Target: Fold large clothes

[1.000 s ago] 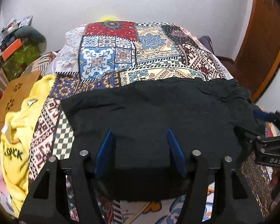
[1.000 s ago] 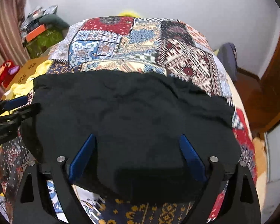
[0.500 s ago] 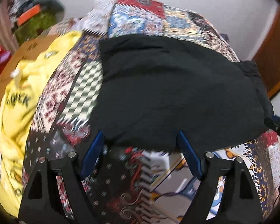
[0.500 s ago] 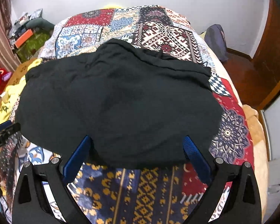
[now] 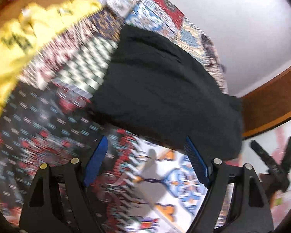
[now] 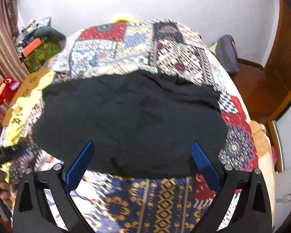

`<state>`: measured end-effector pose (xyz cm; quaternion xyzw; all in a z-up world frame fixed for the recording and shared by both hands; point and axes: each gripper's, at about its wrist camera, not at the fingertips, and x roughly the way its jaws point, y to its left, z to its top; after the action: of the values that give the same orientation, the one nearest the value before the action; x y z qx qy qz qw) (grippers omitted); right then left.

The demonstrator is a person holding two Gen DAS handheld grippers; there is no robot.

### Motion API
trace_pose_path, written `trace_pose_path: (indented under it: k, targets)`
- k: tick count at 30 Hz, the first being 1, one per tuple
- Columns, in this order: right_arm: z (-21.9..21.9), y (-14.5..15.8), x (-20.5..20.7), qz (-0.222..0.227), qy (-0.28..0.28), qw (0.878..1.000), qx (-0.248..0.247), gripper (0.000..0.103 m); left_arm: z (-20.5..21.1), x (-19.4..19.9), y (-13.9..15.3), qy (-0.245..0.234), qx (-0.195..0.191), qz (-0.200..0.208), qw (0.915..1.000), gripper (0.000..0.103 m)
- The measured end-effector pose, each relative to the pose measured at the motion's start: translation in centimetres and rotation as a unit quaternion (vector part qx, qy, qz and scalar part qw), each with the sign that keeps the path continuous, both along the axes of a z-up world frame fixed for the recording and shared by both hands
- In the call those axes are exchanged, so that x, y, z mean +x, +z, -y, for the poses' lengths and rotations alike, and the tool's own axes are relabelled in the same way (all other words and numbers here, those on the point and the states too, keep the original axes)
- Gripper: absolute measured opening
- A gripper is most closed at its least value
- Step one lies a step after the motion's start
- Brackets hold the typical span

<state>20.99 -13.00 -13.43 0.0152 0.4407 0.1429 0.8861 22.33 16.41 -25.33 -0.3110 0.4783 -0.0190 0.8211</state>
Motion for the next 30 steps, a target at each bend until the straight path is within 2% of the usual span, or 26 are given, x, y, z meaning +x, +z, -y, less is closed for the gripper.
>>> trace_pose_path:
  k: [2, 5, 7, 10, 12, 16, 21, 23, 26, 27, 30]
  targets:
    - [-0.9, 0.3, 0.4, 0.008, 0.002, 1.0, 0.004, 0.099, -0.1, 0.4, -1.0, 0.001, -0.048, -0.004, 0.9988, 0.08]
    - [-2.4, -0.1, 0.9, 0.009, 0.015, 1.0, -0.003, 0.099, -0.5, 1.2, -2.8, 0.009, -0.125, -0.008, 0.9921, 0.08]
    - [-3.5, -1.1, 1.5, 0.001, 0.028, 1.0, -0.011, 0.099, -0.8, 1.6, -3.7, 0.019, -0.149, -0.006, 0.9886, 0.08]
    - [-4.9, -3.1, 2.3, -0.024, 0.037, 0.999, -0.027, 0.099, -1.3, 2.4, -4.5, 0.035, -0.167, 0.004, 0.9853, 0.079]
    - [-5.3, -4.2, 2.7, -0.028, 0.039, 0.999, -0.026, 0.103, -1.9, 2.9, -5.0, 0.046, -0.181, 0.011, 0.9824, 0.079]
    - [-5.2, -4.1, 2.7, -0.01, 0.041, 0.999, -0.016, 0.103, -2.9, 4.3, -5.8, 0.066, -0.199, 0.029, 0.9772, 0.08]
    - [-5.1, -4.1, 2.9, -0.006, 0.046, 0.999, -0.011, 0.103, -3.8, 6.6, -6.4, 0.092, -0.193, 0.036, 0.9763, 0.081]
    - [-5.1, -4.1, 2.9, -0.006, 0.045, 0.999, -0.011, 0.103, -4.2, 7.6, -7.3, 0.108, -0.211, 0.038, 0.9706, 0.081]
    - [-5.2, -4.1, 3.1, -0.008, 0.045, 0.999, -0.009, 0.103, -5.0, 8.5, -8.9, 0.135, -0.252, 0.043, 0.9573, 0.082]
    - [-5.2, -4.1, 3.1, -0.009, 0.045, 0.999, -0.009, 0.103, -5.2, 8.8, -9.1, 0.142, -0.255, 0.043, 0.9557, 0.082]
    - [-5.2, -4.0, 3.1, -0.02, 0.043, 0.999, -0.014, 0.103, -5.2, 9.7, -8.8, 0.149, -0.241, 0.04, 0.9581, 0.077]
